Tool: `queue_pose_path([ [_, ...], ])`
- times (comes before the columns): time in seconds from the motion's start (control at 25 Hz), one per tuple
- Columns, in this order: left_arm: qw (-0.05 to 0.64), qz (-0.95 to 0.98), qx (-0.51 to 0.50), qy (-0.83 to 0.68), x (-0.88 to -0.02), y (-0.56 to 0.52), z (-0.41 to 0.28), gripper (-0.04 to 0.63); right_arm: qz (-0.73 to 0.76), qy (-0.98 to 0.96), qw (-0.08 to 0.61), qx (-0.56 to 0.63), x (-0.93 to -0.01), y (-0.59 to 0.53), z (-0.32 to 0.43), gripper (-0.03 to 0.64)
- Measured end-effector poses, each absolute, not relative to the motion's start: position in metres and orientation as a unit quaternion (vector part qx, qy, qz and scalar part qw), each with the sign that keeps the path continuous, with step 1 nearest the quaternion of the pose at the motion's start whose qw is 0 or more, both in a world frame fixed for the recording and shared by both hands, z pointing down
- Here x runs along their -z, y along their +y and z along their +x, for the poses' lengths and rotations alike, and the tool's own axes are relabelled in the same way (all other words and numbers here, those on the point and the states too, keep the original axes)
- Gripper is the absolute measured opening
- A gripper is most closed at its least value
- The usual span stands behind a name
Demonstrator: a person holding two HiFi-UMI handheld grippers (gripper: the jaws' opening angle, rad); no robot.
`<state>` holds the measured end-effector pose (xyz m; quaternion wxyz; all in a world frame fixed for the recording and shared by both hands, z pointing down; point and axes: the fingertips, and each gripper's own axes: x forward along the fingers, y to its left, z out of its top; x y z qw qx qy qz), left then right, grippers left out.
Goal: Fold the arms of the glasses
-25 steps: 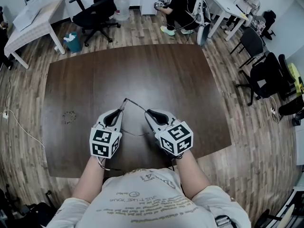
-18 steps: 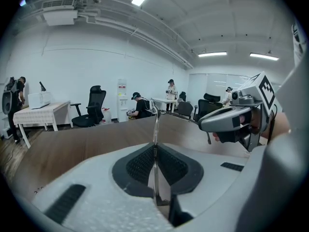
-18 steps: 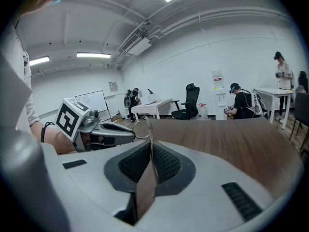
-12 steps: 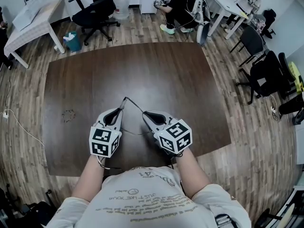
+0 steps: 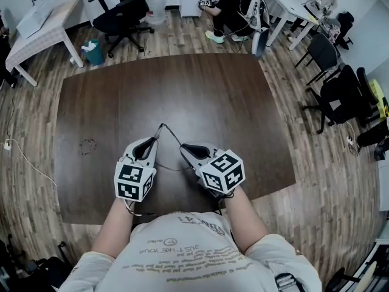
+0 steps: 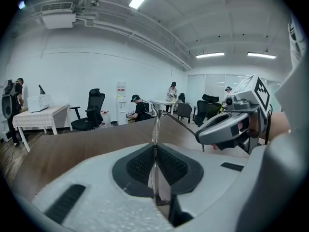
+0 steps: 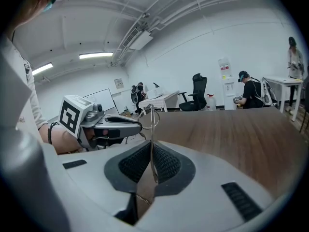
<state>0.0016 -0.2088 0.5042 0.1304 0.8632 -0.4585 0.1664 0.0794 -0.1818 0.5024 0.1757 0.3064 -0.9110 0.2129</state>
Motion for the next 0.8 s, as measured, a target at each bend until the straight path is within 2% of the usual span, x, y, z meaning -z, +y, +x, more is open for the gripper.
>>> queue_pose_path([
  [0.8,0.129,0.871,-0.147,-0.451,-0.498,-0.206,0.008,0.034,0.258,-0.897,0.161,-0.32,-0.513,-0.173,0.052,0.026],
])
